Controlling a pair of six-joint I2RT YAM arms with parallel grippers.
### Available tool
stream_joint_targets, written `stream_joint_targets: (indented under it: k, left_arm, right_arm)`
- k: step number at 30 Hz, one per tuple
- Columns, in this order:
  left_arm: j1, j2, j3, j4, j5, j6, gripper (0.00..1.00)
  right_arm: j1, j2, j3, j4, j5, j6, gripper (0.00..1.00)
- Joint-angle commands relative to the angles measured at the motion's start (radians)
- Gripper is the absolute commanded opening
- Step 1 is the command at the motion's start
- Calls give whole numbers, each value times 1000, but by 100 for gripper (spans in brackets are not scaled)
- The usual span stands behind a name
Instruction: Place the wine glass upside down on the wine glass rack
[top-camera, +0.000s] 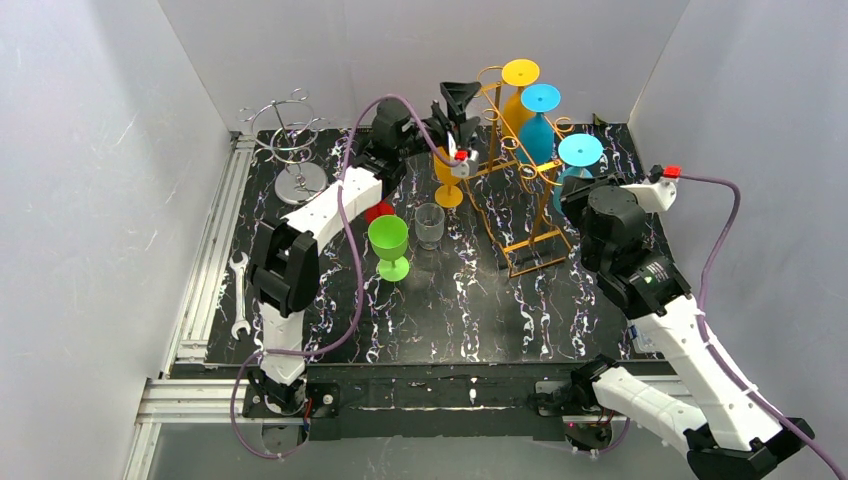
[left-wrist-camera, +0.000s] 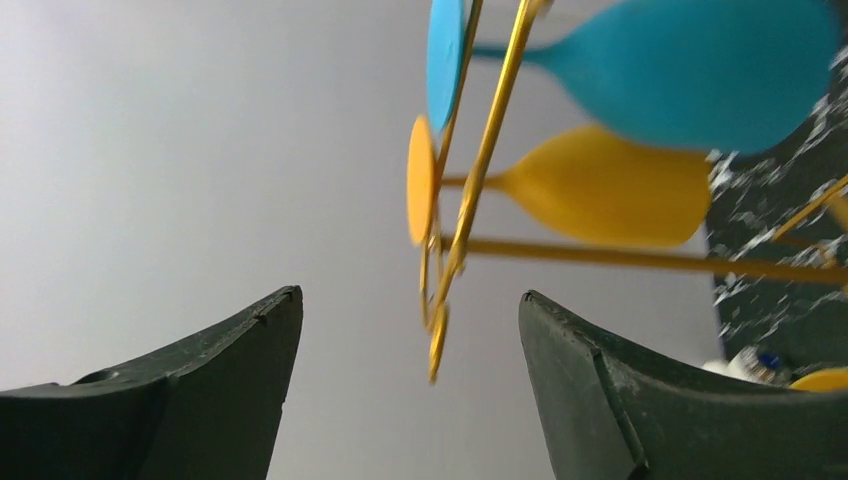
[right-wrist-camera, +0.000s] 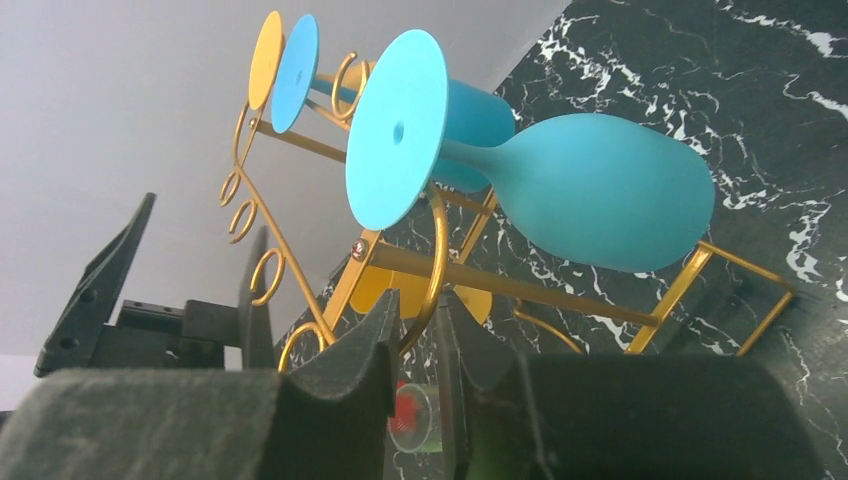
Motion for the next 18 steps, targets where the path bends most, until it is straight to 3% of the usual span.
stream_joint_targets:
  k: [1, 6, 11, 18]
  left_arm:
    - [48, 52, 103, -7, -128, 33, 75]
    - [64, 93, 170, -12, -134, 41, 64]
    - [65, 98, 167, -32, -60, 69, 41]
    - [61, 109, 192, -37, -35, 38, 41]
  right_arm:
    - [-30, 1, 56, 56, 40, -57, 16]
    - [-72, 16, 64, 57, -8, -58, 17]
    - [-128, 37, 77, 62, -81, -71, 17]
    - [-247, 102, 120, 71, -214, -126, 16]
